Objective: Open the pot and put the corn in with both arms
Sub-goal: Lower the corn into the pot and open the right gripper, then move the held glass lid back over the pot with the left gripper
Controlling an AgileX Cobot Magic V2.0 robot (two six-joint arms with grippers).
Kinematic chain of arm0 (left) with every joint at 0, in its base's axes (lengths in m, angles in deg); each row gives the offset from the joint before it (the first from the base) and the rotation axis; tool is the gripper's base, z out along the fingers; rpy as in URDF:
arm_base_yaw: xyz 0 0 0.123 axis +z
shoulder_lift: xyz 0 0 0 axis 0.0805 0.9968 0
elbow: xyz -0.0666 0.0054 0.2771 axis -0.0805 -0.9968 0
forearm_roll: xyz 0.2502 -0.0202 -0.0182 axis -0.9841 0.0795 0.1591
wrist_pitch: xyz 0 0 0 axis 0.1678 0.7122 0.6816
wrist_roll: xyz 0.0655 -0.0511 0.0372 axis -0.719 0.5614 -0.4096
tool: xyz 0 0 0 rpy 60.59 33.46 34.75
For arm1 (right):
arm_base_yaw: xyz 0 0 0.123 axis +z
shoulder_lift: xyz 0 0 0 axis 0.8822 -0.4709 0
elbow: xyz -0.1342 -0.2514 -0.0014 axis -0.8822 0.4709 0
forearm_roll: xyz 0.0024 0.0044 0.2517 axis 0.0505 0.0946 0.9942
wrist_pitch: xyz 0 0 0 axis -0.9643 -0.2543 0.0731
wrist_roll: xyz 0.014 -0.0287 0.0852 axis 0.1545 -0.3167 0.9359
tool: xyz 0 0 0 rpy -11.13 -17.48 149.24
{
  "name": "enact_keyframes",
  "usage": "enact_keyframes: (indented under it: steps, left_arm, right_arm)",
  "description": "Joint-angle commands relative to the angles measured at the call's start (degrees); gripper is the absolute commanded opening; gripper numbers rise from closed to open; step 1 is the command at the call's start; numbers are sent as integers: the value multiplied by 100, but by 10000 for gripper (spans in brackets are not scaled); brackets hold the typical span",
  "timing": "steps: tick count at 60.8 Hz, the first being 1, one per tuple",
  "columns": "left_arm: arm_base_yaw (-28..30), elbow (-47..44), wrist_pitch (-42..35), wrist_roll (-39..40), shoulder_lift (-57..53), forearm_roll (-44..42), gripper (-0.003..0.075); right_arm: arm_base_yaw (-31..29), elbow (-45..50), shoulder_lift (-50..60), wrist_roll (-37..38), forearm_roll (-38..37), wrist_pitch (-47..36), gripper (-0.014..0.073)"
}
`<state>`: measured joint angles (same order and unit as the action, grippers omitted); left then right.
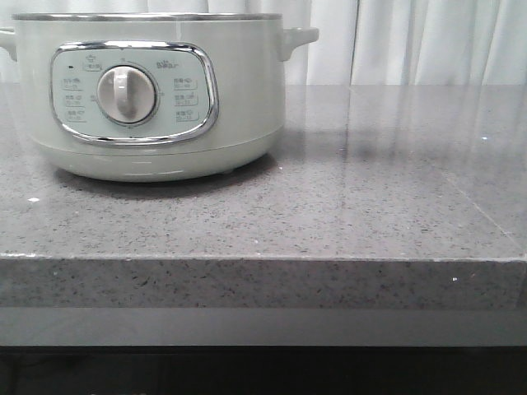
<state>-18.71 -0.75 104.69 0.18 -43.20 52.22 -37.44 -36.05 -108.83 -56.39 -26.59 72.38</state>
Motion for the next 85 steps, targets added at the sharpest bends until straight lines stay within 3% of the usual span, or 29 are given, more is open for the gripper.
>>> enact_keyframes:
  steps: [1,13,33,61,75,80,85]
  left_arm:
    - [-44,194,-903,38,30,122,169]
    - [-44,194,-962,38,30,122,169]
    - [-44,194,-965,38,30,122,169]
    - [-44,194,-1123,38,160,122,169]
    - [-44,194,-1384,38,540,122,169]
    - [-44,205,-1470,38,710,122,169]
    - [-44,254,-1574,27,944,122,169]
  right_arm:
    - [-395,-188,540,-48,11,-141,234]
    - [-1062,265,1102,-48,5,-115,216]
    - [-1747,2953,2820,-48,-47,-1261,212]
    - [-1754,6631,5784,-48,-103,-2775,212]
    - [-1754,7770,7164,-48,-103,-2983,208]
    - [-1754,7947,7478,-48,-103,-2977,132]
    - [-1754,8030,7752,-48,-103,-2982,-10]
